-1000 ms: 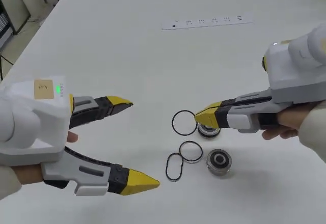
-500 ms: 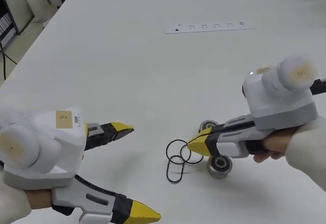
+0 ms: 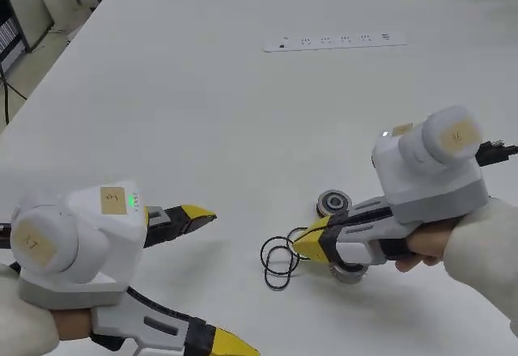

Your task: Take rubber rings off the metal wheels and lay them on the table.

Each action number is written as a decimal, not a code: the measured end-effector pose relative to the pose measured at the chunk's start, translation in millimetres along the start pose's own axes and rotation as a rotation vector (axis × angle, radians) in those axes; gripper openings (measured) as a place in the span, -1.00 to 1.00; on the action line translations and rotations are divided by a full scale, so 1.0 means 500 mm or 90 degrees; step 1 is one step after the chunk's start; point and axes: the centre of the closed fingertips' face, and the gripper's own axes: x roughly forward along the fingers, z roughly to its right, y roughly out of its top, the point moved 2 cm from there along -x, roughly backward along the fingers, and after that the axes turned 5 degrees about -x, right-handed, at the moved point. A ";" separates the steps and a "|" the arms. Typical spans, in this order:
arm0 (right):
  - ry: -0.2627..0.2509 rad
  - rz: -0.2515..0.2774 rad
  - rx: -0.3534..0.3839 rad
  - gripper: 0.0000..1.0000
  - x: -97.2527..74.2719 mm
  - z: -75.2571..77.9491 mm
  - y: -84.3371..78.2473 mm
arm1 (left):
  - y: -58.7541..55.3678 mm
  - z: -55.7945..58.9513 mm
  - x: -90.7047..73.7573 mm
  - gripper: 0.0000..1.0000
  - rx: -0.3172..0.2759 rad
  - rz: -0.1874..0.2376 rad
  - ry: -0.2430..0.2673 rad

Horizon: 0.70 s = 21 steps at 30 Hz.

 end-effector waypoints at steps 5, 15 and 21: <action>-0.024 0.011 0.006 -1.00 -0.002 0.013 0.004 | -0.010 0.002 0.003 0.95 0.004 -0.013 -0.006; -0.060 0.010 0.006 -0.97 -0.006 0.035 -0.002 | -0.022 0.003 0.005 0.89 0.006 -0.031 -0.009; -0.069 0.017 0.003 -0.93 -0.015 0.044 0.006 | -0.024 0.001 0.004 0.89 0.007 -0.033 -0.007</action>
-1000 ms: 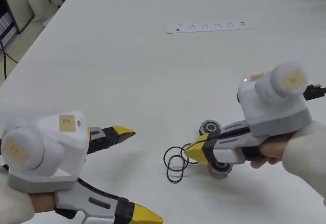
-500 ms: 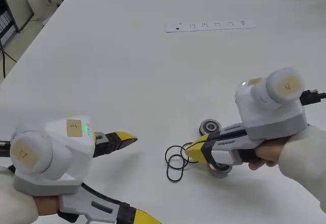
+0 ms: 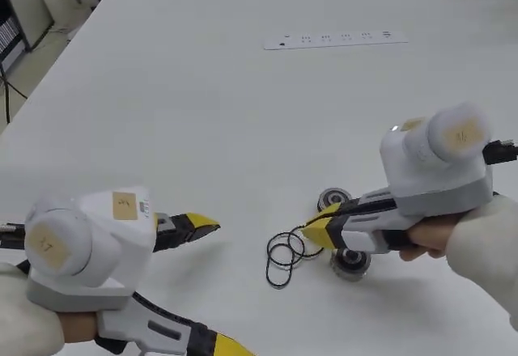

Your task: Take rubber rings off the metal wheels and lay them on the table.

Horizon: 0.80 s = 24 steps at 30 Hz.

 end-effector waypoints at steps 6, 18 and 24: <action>-0.018 0.017 0.009 -0.89 -0.014 0.025 0.010 | -0.001 0.000 0.000 0.88 -0.001 -0.003 0.002; -0.067 0.079 0.023 -0.79 -0.062 0.072 0.051 | 0.005 -0.004 -0.004 0.87 -0.001 0.001 0.005; -0.096 0.111 0.048 -0.77 -0.091 0.103 0.062 | 0.020 -0.013 -0.011 0.86 -0.005 0.018 0.012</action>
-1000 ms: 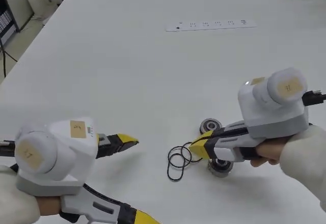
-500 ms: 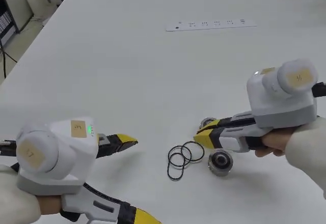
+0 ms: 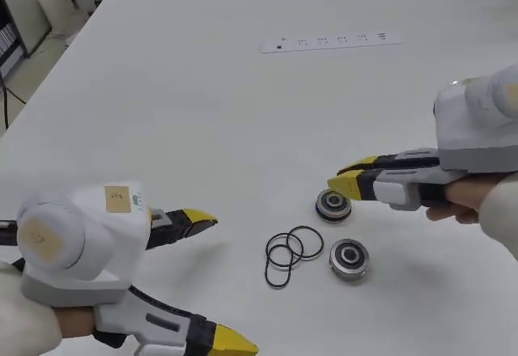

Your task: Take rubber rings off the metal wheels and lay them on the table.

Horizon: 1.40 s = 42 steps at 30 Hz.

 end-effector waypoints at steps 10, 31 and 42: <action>-0.027 0.027 0.020 -0.75 -0.026 0.038 0.009 | 0.031 -0.027 -0.020 0.85 0.007 0.012 0.013; -0.026 -0.048 -0.006 -0.71 -0.024 0.049 -0.062 | 0.189 -0.104 -0.043 0.62 0.091 0.090 0.042; 0.021 -0.103 -0.049 -0.52 -0.002 0.011 -0.102 | 0.236 -0.112 0.001 0.32 0.132 0.092 0.030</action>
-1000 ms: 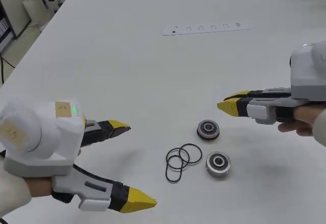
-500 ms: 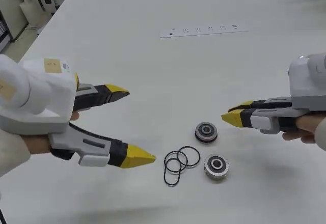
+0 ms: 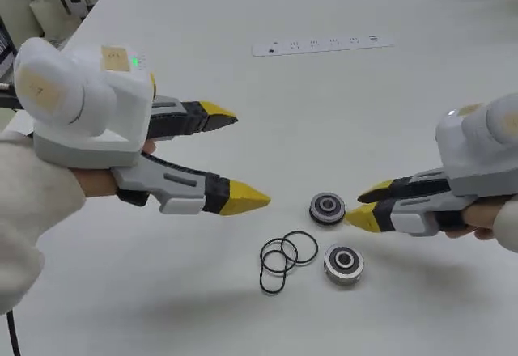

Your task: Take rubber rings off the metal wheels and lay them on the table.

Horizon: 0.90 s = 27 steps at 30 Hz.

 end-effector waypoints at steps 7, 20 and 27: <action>0.003 -0.006 -0.015 -0.47 0.010 -0.005 -0.010 | 0.000 0.004 0.044 0.10 0.017 -0.005 -0.015; 0.002 0.010 -0.022 -0.51 0.018 -0.004 -0.006 | -0.025 0.025 0.126 -0.34 0.010 -0.034 -0.048; 0.003 0.016 -0.024 -0.53 0.019 -0.001 -0.005 | -0.042 0.024 0.168 -0.57 -0.054 -0.037 -0.037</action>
